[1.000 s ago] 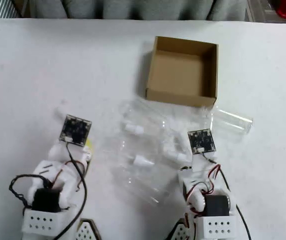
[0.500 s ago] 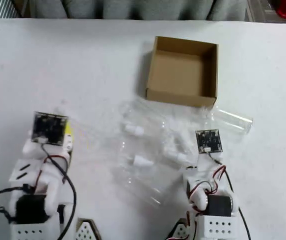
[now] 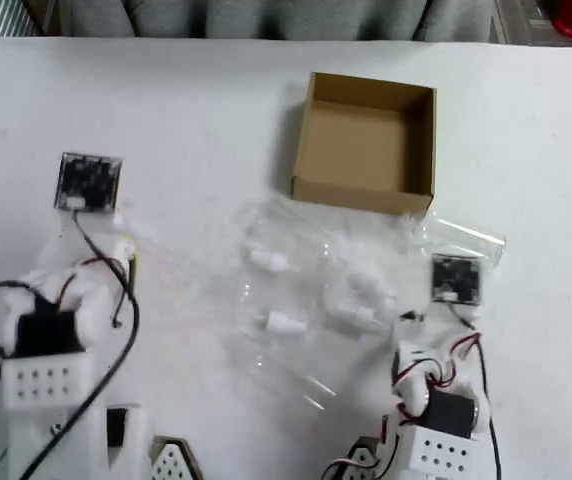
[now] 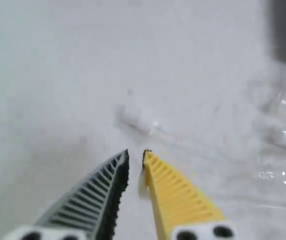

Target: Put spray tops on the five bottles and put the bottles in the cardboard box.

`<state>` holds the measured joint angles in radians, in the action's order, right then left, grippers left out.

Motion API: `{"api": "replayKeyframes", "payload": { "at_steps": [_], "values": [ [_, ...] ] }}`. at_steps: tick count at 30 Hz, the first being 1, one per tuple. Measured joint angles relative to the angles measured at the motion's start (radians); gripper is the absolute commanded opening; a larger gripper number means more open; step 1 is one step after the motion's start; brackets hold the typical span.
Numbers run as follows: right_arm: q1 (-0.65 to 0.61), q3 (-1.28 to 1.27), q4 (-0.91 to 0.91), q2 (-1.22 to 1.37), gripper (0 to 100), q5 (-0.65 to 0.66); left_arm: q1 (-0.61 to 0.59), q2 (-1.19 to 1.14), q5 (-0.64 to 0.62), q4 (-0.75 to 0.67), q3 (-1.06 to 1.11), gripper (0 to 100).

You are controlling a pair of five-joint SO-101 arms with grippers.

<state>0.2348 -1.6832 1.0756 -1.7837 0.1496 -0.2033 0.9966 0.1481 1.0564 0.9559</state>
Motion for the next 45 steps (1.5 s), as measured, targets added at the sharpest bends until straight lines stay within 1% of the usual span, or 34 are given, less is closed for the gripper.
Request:
{"api": "replayKeyframes", "payload": {
  "at_steps": [5,7,10,14,17,23,26,30,32,37,40,45],
  "values": [
    [0.089,0.0,-0.078,0.0,2.2,0.008,0.0,-0.078,-0.114,-0.002,0.003,7],
    [0.141,0.0,-0.123,0.0,1.7,0.074,-0.009,-0.078,-0.15,-0.029,0.029,7],
    [0.226,0.008,-0.16,0.0,1.7,0.147,-0.063,-0.08,-0.176,-0.083,0.074,7],
    [0.299,0.058,-0.163,-0.002,1.8,0.16,-0.152,-0.08,-0.184,-0.124,0.098,7],
    [0.305,0.124,-0.163,-0.002,1.7,0.161,-0.183,-0.08,-0.184,-0.124,0.1,7],
    [0.305,0.276,-0.161,0.011,1.7,0.164,-0.184,-0.08,-0.184,-0.126,0.1,7],
    [0.273,0.37,-0.141,0.117,1.7,0.164,-0.184,-0.08,-0.184,-0.126,0.1,7],
    [0.187,0.5,-0.104,0.334,1.9,0.164,-0.184,-0.08,-0.184,-0.126,0.1,7],
    [0.166,0.565,-0.08,0.446,2.2,0.164,-0.184,-0.08,-0.184,-0.127,0.1,7],
    [0.157,0.675,0.006,0.687,2.2,0.169,-0.184,-0.08,-0.184,-0.133,0.121,7],
    [0.157,0.72,0.032,0.773,2.2,0.17,-0.184,-0.08,-0.184,-0.172,0.126,7],
    [0.153,0.804,0.034,0.893,3.3,0.17,-0.166,-0.08,-0.189,-0.273,0.196,7]
  ]
}}
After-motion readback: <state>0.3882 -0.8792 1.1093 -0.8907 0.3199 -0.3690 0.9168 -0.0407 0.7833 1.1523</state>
